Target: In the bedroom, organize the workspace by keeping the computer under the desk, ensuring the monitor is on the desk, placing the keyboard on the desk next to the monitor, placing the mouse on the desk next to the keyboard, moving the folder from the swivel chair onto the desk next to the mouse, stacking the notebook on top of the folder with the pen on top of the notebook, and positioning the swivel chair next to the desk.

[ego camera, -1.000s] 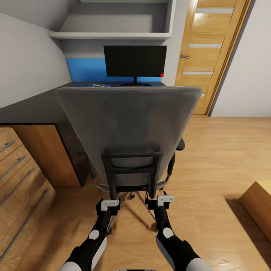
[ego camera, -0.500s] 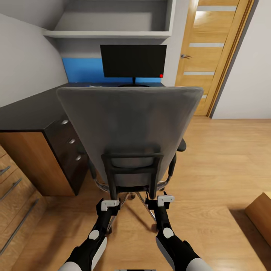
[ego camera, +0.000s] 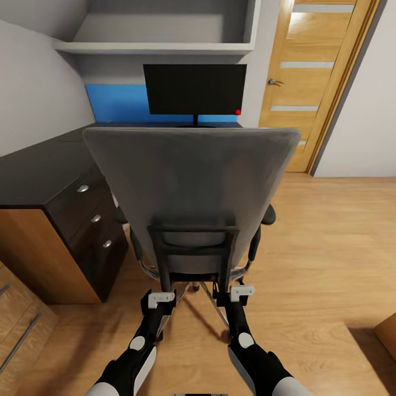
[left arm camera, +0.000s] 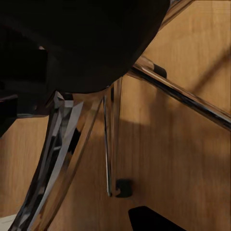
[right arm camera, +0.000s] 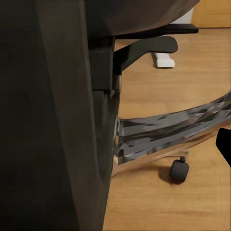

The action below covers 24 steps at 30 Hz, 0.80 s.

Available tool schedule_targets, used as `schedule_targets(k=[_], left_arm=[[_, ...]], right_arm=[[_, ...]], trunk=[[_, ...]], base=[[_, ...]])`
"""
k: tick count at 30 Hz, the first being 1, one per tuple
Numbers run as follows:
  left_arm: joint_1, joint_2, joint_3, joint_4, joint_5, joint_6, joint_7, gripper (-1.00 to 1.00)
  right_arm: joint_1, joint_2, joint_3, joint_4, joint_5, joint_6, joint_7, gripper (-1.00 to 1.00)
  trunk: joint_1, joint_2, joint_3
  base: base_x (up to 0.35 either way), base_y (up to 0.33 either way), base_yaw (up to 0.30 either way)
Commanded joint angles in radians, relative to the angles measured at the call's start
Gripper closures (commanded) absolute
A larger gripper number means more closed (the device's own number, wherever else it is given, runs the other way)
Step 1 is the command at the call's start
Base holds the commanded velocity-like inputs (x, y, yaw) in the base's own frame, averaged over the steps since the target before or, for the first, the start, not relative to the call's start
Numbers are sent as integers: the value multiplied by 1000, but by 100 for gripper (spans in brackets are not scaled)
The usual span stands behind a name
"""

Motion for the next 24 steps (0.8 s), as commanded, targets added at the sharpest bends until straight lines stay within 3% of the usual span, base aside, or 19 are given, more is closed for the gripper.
schedule_targets(k=[1, 24], left_arm=[[-1, 1, 2, -1, 5, -4, 13, -100], [-1, 6, 3, 0, 4, -4, 14, -100]], right_arm=[[-2, -2, 3, 1, -20, -9, -10, -100], [-2, -2, 3, 0, -20, -9, -10, -100]], trunk=[[0, 0, -1], [0, 0, -1]], base=[[288, 0, 0], [289, 0, 0]])
